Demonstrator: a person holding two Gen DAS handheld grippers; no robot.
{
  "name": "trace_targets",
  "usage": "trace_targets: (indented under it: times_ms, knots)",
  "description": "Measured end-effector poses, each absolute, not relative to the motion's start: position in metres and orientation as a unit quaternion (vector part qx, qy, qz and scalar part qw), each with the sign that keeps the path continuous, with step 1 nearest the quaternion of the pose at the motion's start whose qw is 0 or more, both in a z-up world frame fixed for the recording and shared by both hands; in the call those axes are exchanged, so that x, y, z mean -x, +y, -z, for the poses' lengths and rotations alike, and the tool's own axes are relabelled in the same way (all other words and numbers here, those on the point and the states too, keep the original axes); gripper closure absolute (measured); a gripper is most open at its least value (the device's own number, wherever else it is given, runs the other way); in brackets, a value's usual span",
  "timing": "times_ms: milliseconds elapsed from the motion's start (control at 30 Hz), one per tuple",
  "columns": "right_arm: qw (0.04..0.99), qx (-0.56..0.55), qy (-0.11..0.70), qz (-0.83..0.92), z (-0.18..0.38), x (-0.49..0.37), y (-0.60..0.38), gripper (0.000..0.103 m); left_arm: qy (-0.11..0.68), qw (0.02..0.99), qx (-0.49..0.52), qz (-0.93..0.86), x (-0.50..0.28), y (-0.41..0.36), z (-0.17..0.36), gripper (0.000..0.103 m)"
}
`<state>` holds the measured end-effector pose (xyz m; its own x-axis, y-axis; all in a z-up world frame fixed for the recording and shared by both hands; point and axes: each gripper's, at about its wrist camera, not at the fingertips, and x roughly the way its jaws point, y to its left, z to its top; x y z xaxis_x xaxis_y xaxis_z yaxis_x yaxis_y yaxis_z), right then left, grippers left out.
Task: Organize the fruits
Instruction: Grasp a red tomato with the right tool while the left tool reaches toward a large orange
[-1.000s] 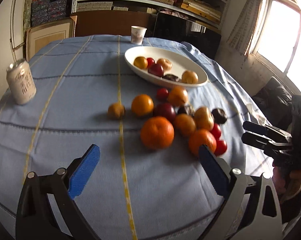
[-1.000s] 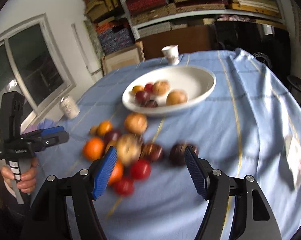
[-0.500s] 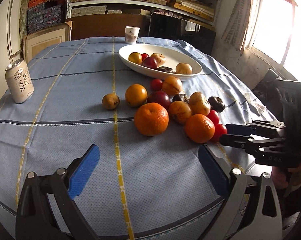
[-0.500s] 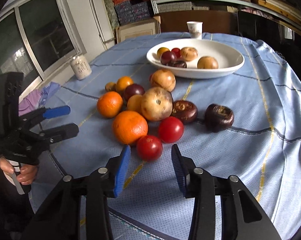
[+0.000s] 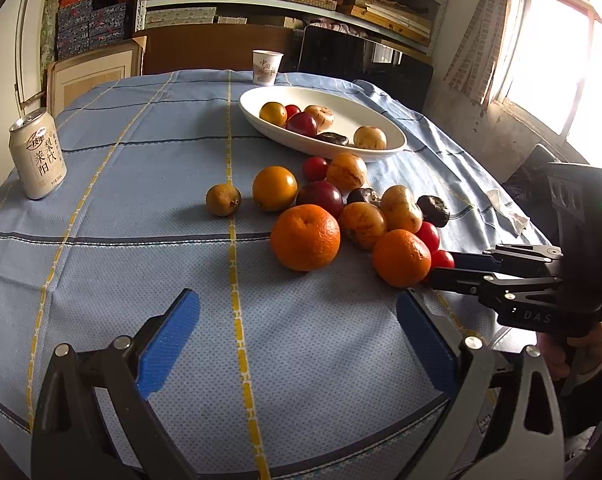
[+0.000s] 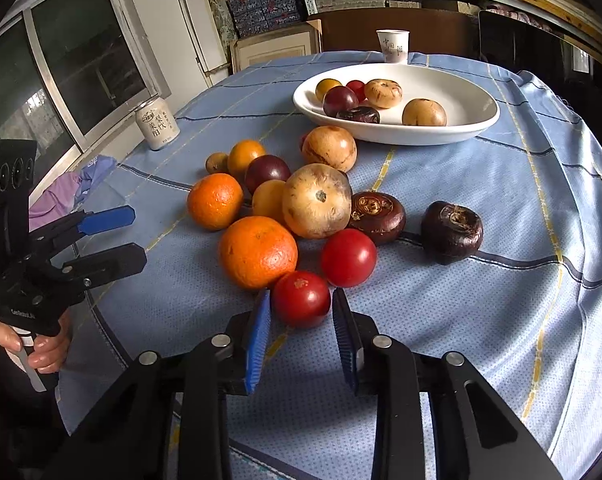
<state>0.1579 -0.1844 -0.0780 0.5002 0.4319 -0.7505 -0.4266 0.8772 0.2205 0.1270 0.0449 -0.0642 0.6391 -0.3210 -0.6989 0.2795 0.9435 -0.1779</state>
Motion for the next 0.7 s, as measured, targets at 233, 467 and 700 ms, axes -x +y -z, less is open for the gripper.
trace_targets:
  times_ms: [233,467,700]
  knots:
    - [0.874,-0.034,0.421,-0.241,0.075,-0.155,-0.2,0.074,0.408,0.896,0.041,0.173,-0.135,0.048,0.065,0.006]
    - [0.883,-0.091,0.396,-0.236,0.075,-0.151,-0.229,0.074,0.412,0.895,0.008,0.172,-0.155,0.033,0.063,0.007]
    - [0.884,-0.088,0.389,-0.243,0.074,-0.152,-0.228,0.074,0.439,0.88,-0.006,0.183,-0.182,0.018,0.07,0.029]
